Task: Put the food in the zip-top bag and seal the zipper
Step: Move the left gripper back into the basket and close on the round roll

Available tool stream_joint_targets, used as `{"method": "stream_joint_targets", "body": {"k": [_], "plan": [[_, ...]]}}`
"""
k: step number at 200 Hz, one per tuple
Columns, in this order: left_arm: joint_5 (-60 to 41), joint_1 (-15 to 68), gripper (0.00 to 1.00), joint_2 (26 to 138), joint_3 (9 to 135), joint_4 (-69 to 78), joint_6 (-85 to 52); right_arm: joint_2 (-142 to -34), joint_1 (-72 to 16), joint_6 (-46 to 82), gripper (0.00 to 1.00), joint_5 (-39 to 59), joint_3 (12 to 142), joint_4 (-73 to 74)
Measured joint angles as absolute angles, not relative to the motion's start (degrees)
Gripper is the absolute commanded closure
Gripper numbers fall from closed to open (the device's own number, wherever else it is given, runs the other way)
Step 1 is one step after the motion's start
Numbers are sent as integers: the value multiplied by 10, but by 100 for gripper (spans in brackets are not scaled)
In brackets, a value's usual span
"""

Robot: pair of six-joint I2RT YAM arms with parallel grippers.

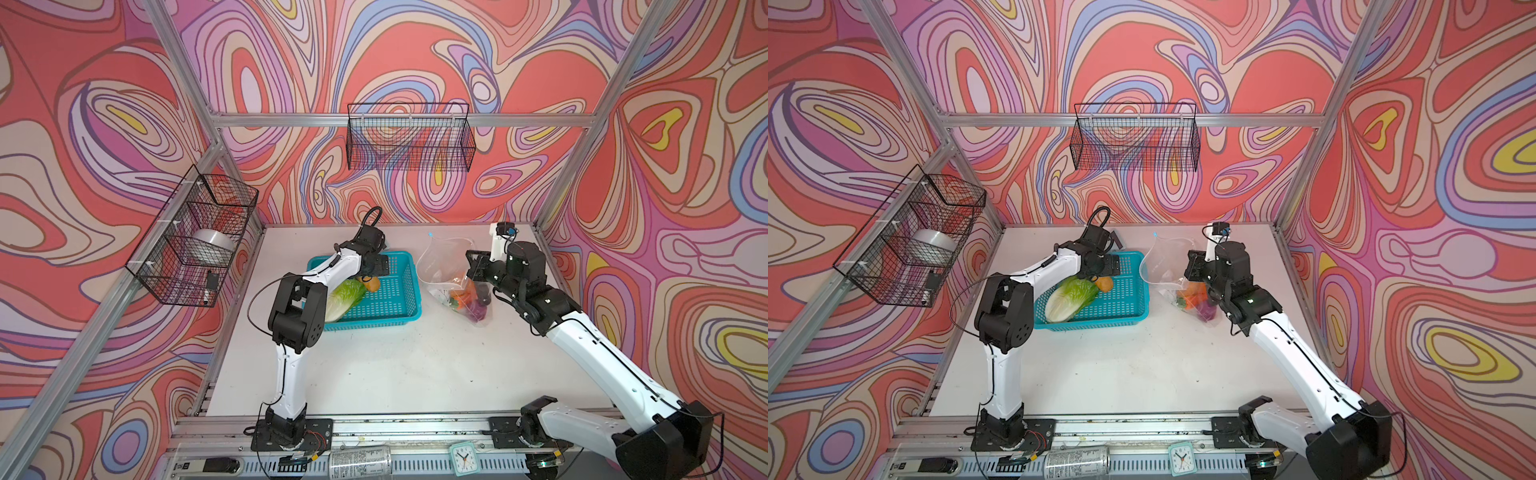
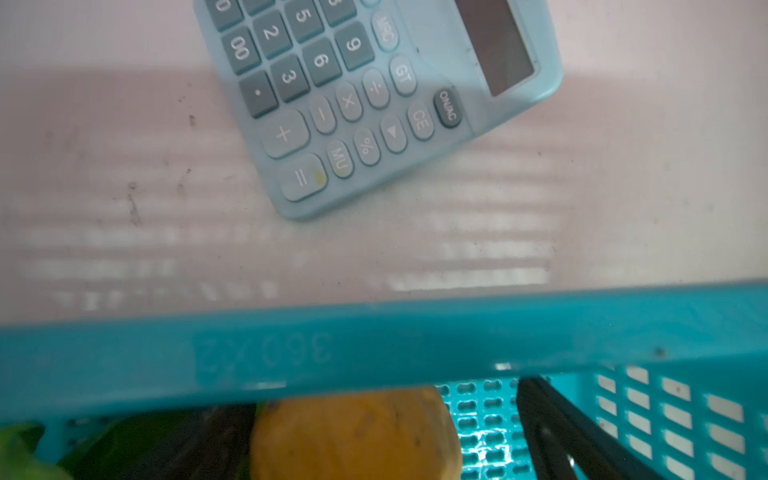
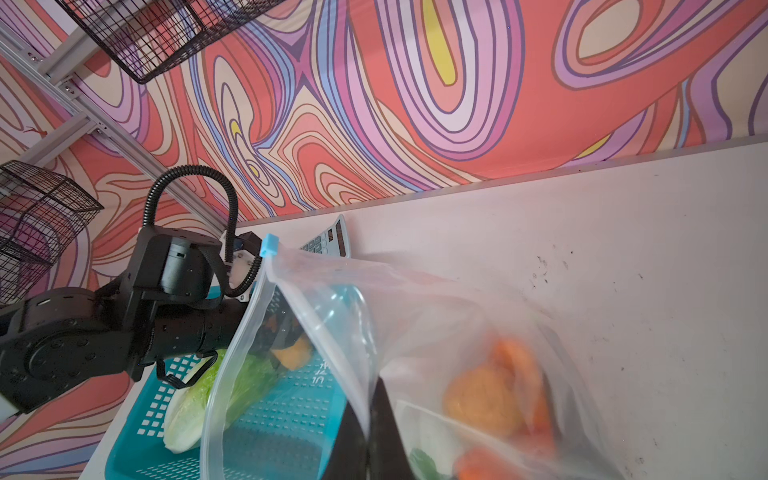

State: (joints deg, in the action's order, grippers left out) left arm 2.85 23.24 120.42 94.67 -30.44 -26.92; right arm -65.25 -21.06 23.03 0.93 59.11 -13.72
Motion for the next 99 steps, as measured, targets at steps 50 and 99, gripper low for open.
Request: {"method": "stream_joint_targets", "body": {"k": [50, 99], "plan": [[-50, 233, 1, 1205, 948, -305, -272, -653, -211, 230, 100, 9, 591, -137], [-45, 243, 2, 1209, 952, -329, -249, -653, -211, 230, 100, 9, 591, -137]]}}
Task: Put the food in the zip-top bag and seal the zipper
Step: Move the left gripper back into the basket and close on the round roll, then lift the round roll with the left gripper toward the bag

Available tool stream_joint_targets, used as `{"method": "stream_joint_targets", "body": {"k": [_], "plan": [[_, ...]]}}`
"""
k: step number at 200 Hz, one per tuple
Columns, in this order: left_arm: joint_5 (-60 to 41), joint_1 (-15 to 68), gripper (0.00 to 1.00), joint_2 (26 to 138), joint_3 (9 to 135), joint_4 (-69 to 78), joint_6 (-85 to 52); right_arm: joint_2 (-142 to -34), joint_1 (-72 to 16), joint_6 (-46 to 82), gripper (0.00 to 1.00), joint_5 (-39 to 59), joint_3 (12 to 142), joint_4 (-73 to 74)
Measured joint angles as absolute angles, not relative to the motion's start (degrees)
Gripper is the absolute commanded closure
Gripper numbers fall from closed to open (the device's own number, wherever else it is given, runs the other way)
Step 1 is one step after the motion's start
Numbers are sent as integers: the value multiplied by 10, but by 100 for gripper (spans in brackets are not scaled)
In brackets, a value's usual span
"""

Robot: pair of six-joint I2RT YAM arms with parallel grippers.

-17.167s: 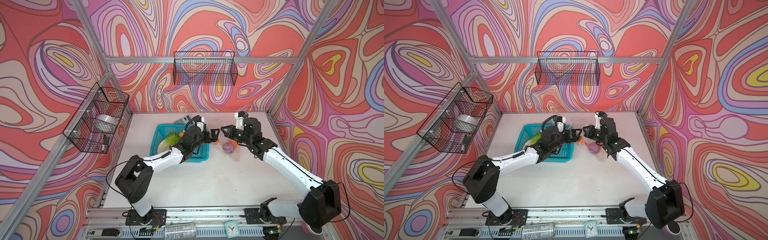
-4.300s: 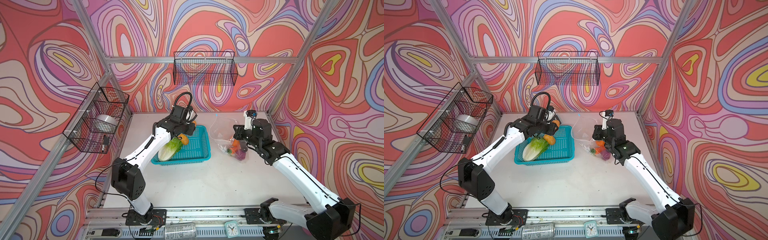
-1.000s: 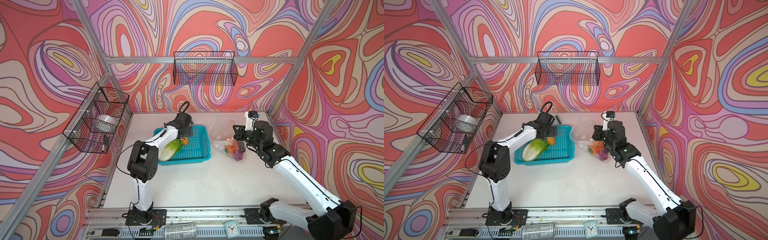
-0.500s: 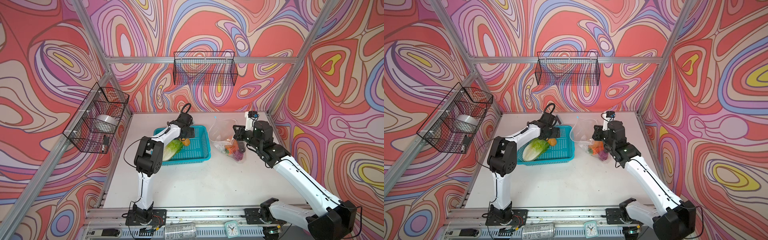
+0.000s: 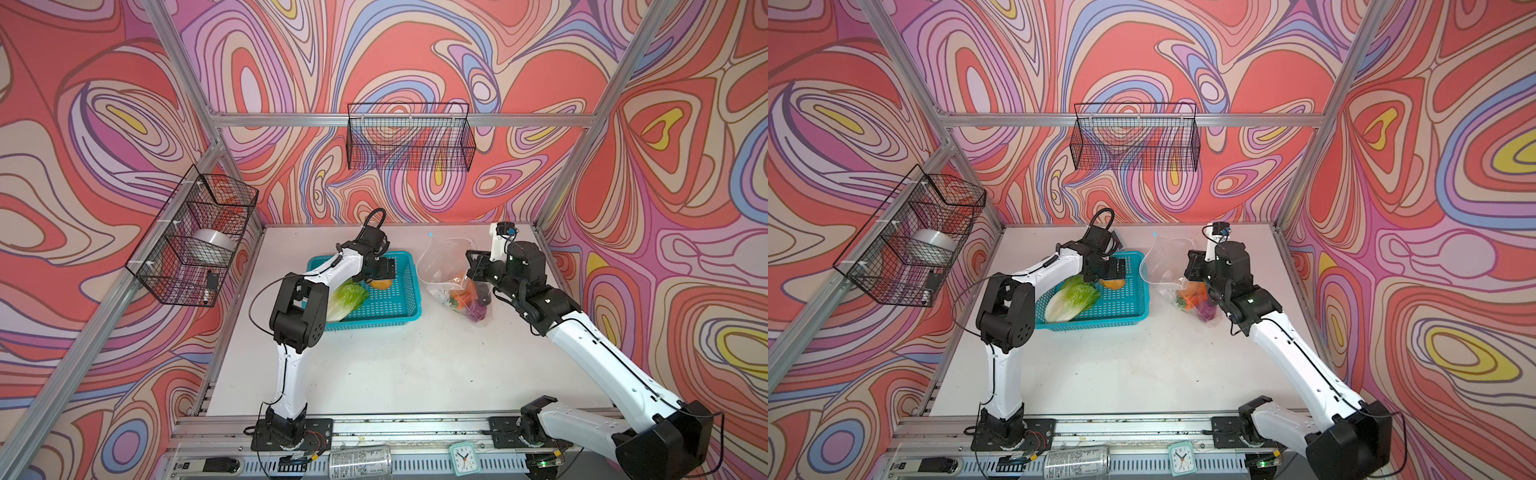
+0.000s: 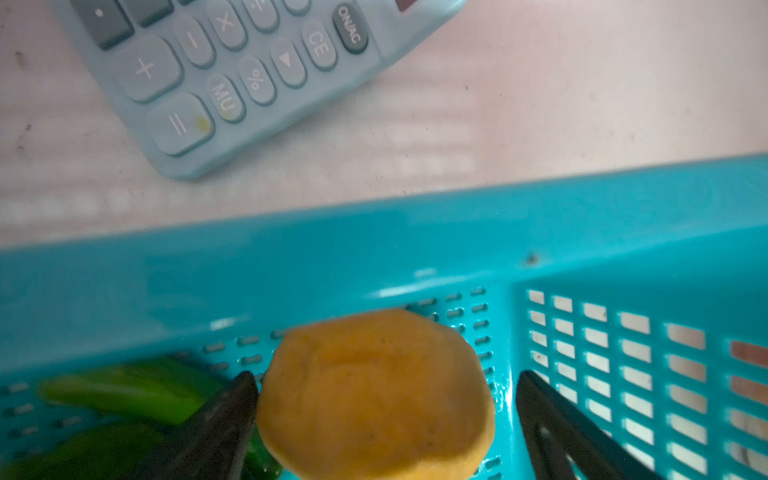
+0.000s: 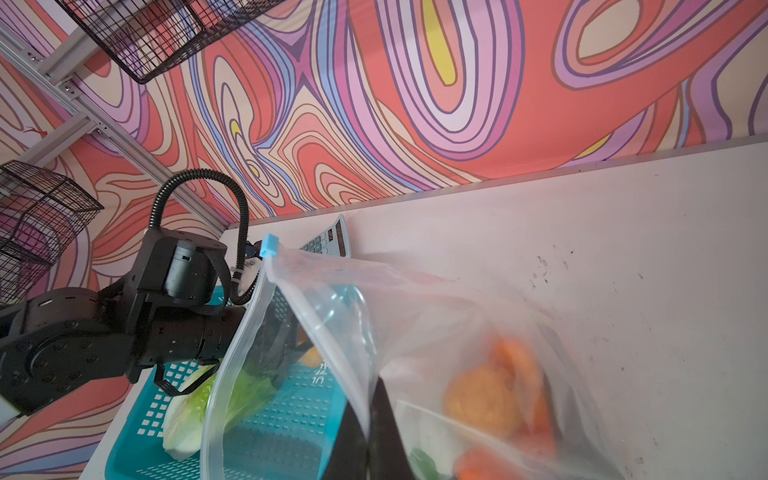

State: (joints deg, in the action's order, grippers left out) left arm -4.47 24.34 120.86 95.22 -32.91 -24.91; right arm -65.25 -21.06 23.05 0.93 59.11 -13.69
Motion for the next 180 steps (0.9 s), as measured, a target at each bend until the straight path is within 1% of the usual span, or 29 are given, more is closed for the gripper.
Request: {"method": "stream_joint_targets", "body": {"k": [23, 42, 97, 139, 180], "plan": [[-46, 250, 2, 1220, 953, -338, -235, -653, -211, 230, 100, 9, 591, -137], [-47, 256, 0, 1232, 961, -344, -222, -653, -211, 230, 100, 9, 591, -137], [-68, 284, 0, 1266, 1036, -388, -168, -653, -211, 230, 100, 9, 591, -137], [-19, 304, 0, 1263, 1053, -429, -146, -653, -211, 230, 100, 9, 591, -137], [18, 303, 0, 1237, 1028, -442, -146, -653, -211, 231, 100, 9, 591, -137]]}}
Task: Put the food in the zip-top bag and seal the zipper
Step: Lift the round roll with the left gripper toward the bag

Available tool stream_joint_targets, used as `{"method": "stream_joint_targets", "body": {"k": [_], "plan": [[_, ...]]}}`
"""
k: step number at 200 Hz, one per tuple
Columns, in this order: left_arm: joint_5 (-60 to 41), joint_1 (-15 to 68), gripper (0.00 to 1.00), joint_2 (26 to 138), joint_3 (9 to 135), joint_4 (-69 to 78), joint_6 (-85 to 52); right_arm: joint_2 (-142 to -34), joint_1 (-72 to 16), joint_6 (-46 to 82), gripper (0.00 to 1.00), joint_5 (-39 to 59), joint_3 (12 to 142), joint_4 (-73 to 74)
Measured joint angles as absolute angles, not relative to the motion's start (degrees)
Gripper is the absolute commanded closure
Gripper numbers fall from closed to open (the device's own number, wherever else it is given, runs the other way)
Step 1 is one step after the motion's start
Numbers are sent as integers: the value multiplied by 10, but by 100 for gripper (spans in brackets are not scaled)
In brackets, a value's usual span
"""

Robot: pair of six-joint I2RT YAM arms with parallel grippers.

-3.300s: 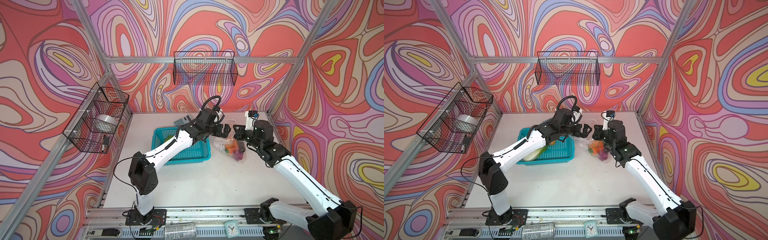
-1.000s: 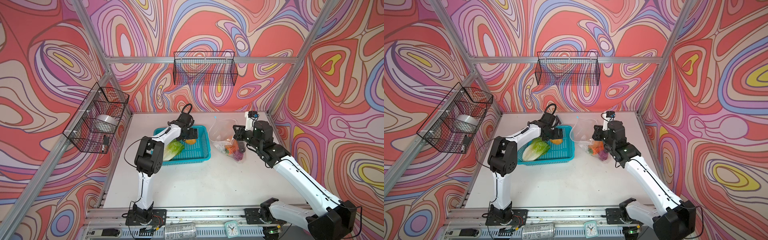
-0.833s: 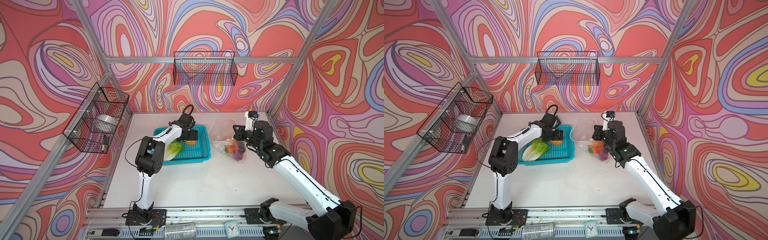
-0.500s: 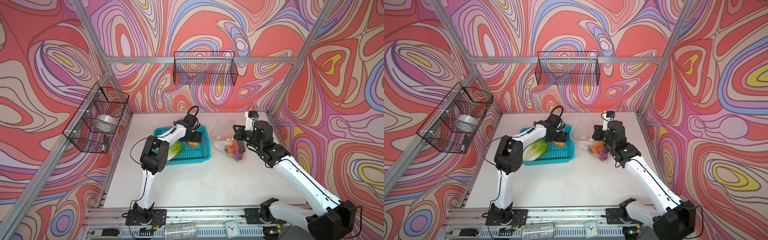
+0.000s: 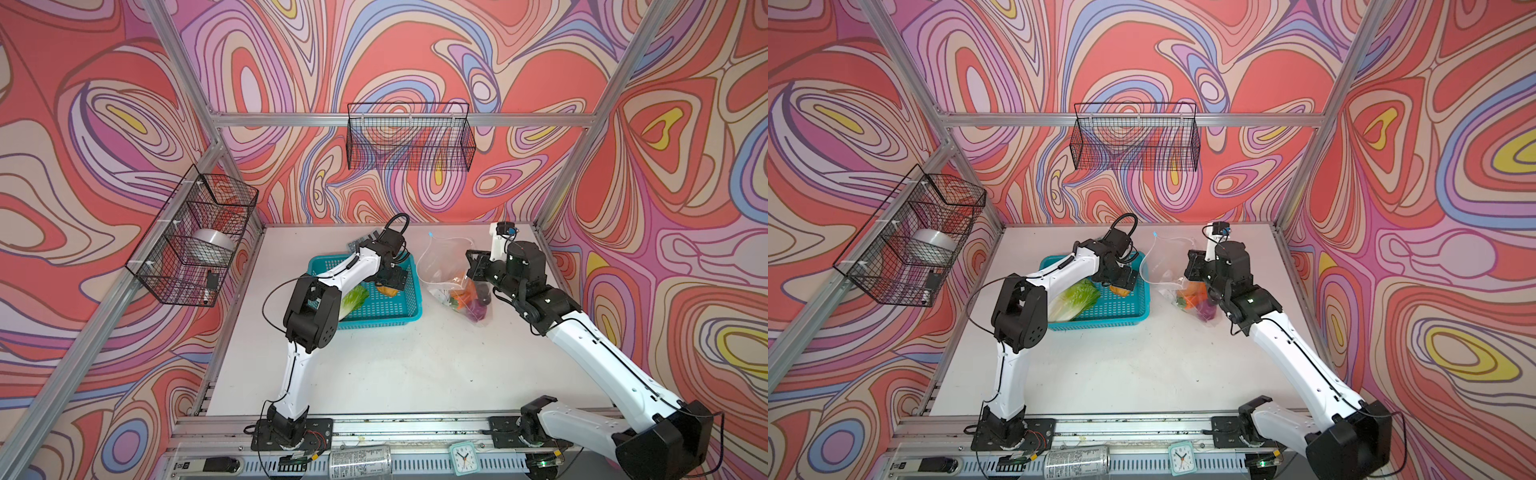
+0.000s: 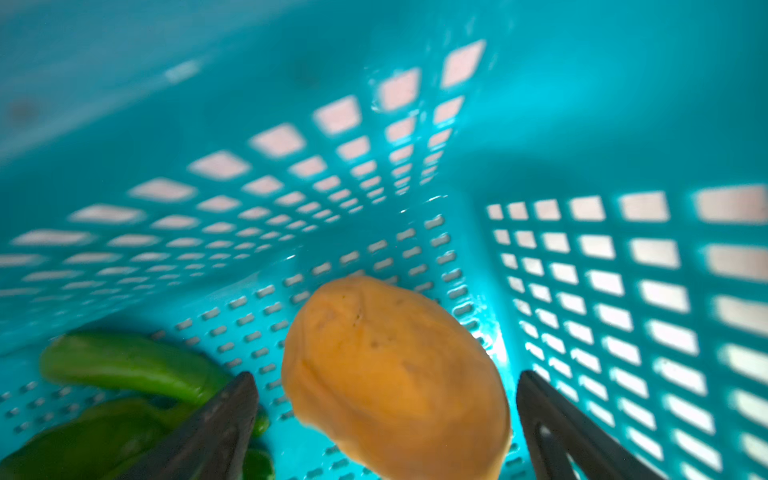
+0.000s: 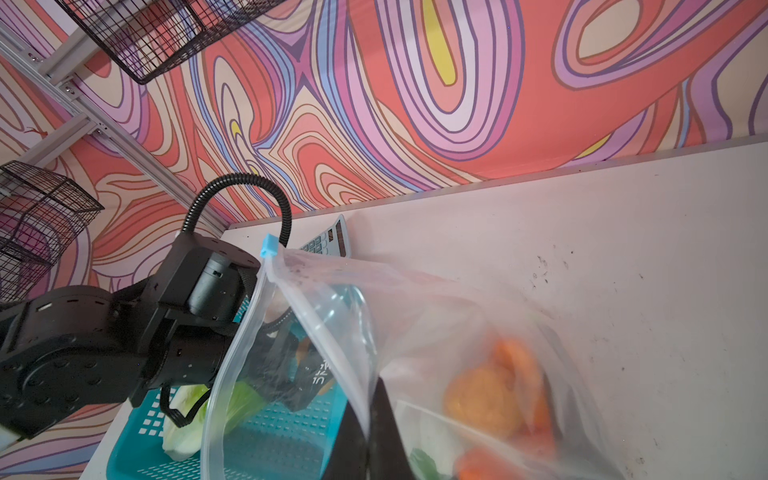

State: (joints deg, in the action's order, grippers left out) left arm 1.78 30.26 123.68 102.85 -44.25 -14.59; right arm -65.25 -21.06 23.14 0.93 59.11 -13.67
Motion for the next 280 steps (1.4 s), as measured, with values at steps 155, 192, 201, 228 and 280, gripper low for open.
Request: {"method": "stream_joint_targets", "body": {"k": [155, 192, 201, 228, 280], "plan": [[-21, 298, 24, 1289, 1032, -443, -180, -645, -211, 232, 100, 9, 589, -138], [-25, 295, 45, 1289, 1032, -443, -182, -645, -211, 232, 100, 9, 588, -138], [-23, 295, 50, 1289, 1032, -443, -182, -645, -211, 232, 100, 9, 588, -138], [-17, 295, 60, 1281, 1028, -441, -182, -645, -211, 232, 100, 9, 588, -138], [1, 295, 61, 1215, 994, -439, -182, -645, -211, 232, 100, 9, 588, -138]]}}
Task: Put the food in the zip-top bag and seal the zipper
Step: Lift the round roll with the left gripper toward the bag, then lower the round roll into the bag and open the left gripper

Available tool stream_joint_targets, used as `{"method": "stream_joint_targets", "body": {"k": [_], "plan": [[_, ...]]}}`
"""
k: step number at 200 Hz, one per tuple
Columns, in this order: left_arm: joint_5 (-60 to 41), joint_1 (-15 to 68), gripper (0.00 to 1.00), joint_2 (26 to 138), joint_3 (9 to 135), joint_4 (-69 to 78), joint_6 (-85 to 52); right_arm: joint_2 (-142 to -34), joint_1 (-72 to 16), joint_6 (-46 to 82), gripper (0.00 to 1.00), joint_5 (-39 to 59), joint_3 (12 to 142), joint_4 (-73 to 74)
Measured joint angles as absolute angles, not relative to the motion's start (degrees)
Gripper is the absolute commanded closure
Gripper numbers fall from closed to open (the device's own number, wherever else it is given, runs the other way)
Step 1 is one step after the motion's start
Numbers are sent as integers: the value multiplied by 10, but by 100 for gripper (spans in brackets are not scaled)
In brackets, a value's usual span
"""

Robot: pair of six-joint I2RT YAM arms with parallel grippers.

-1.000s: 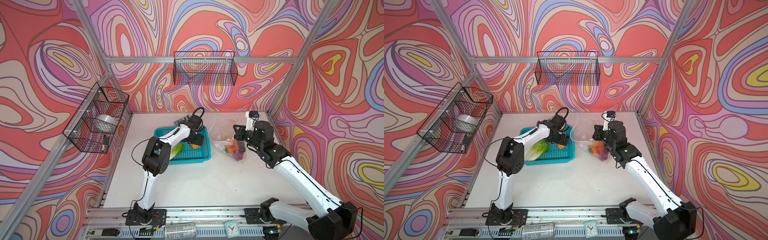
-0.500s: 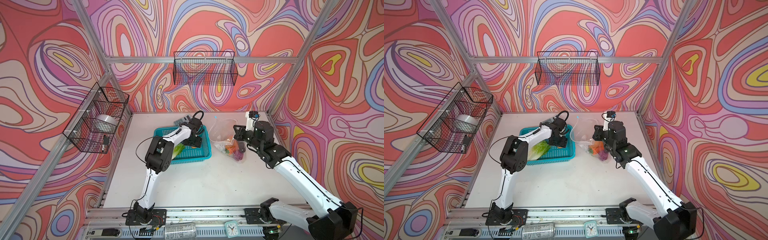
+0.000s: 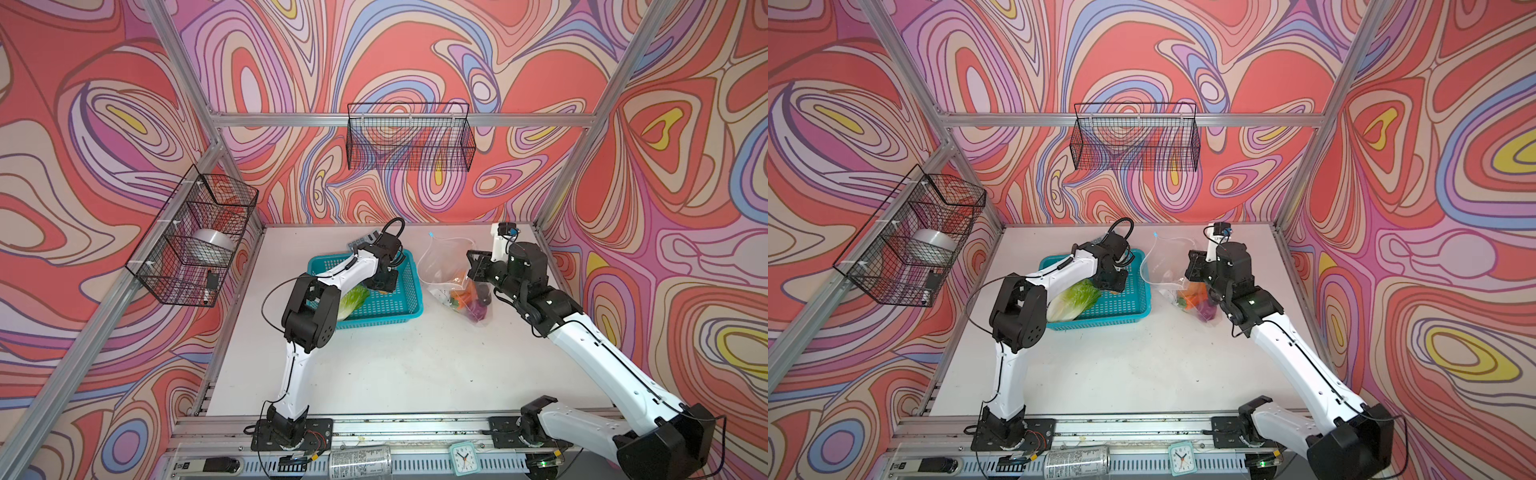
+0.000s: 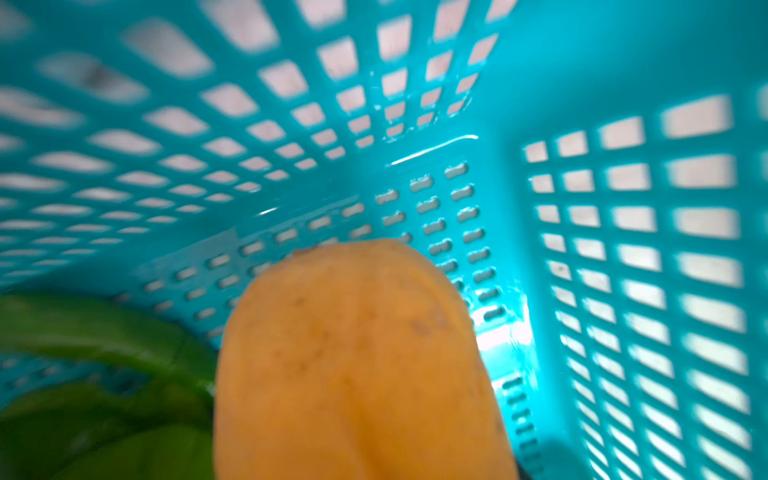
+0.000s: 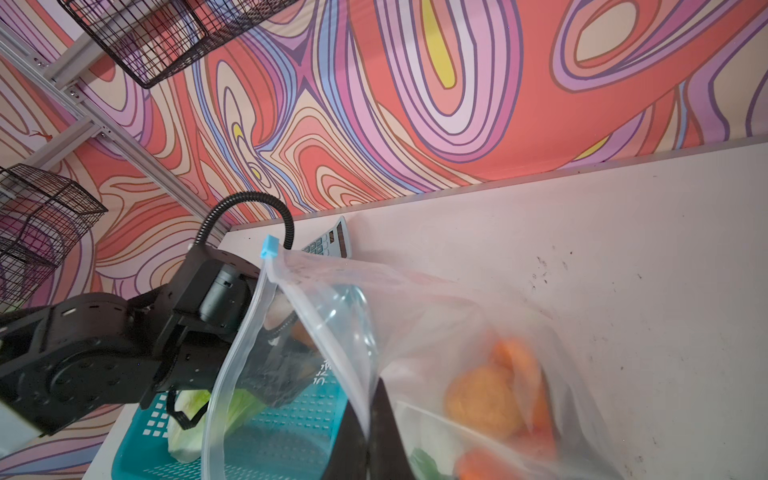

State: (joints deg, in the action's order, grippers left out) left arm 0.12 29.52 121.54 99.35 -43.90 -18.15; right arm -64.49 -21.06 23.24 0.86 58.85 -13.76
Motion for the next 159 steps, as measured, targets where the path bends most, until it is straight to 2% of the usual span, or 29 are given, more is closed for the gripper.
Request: {"method": "stream_joint_targets", "body": {"k": [84, 124, 159], "plan": [[-7, 295, 62, 964, 886, -370, -195, -645, -211, 236, 100, 9, 588, -137], [-100, 298, 65, 881, 843, -265, -195, -645, -211, 236, 100, 9, 588, -137], [-181, 327, 64, 868, 848, -180, -182, -645, -211, 237, 100, 9, 588, -137]]}}
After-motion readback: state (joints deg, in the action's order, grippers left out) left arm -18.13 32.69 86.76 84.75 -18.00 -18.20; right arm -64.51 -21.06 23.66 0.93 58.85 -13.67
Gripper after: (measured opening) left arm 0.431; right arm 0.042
